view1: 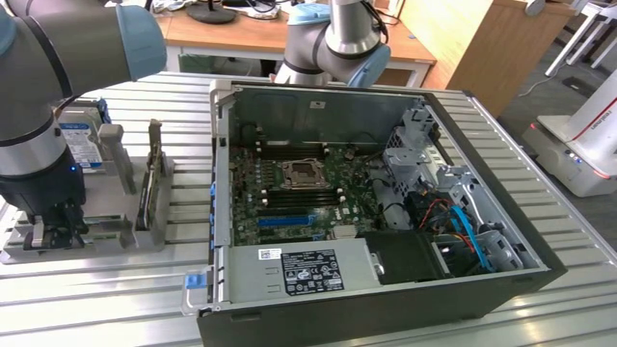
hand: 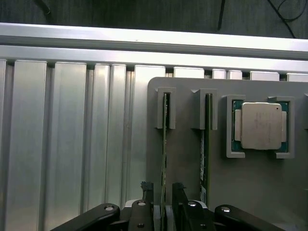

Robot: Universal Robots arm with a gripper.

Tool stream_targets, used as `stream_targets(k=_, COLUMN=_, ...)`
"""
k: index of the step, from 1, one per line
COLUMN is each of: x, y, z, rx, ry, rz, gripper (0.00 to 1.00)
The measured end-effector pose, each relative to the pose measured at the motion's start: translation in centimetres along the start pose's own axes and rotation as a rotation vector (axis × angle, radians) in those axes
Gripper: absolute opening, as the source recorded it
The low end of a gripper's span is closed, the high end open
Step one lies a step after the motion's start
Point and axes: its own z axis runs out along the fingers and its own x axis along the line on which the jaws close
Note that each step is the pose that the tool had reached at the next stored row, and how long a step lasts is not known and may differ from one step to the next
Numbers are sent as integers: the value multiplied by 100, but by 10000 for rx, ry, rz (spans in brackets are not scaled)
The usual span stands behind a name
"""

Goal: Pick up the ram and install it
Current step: 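Pick up the ram and move it above insertion slot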

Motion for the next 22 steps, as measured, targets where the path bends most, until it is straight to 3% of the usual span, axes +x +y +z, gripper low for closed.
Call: stream_targets(k=22, x=1, y=-27, z=16, rx=3, ry=0, rz=0, gripper=28)
